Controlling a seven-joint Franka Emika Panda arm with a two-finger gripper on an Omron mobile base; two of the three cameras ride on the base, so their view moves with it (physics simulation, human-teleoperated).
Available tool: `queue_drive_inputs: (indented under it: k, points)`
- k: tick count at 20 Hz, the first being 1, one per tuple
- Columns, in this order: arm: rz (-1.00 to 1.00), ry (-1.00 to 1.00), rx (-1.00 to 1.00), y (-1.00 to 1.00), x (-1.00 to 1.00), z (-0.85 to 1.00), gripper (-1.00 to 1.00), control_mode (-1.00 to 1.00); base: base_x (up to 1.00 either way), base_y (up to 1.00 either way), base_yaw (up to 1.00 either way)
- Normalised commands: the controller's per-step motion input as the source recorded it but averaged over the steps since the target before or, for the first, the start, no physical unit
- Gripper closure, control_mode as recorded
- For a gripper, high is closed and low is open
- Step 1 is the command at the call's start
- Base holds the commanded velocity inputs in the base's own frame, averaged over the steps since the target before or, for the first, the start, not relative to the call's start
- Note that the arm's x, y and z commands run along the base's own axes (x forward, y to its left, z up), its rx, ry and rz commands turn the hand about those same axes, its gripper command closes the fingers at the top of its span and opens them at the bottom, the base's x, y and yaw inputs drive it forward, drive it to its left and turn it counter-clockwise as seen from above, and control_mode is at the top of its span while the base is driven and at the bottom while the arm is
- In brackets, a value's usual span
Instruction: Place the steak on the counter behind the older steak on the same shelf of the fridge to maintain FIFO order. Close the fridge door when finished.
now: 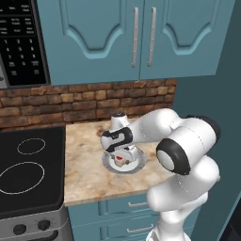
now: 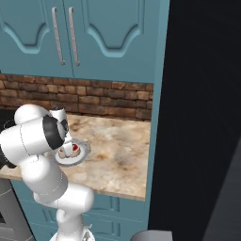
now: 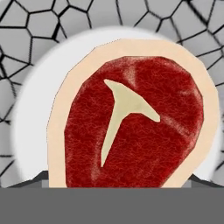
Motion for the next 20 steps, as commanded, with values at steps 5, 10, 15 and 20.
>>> queue_drive_inputs:
  k: [5,10,15,20]
  points:
    - [0.00,-0.03,0.00,0.00,0.00,-0.01,1.00,-1.00,0.00,0.00,0.00]
    - [-0.01,-0.17,0.00,-0.16,-0.48,0.68,1.00,-1.00,0.00,0.00,0.00]
    - [0.00,-0.14,0.00,-0.12,-0.83,1.00,1.00,-1.00,0.00,0.00,0.00]
    - [-0.03,-0.04,0.00,-0.11,-0.60,1.00,1.00,-1.00,0.00,0.00,0.00]
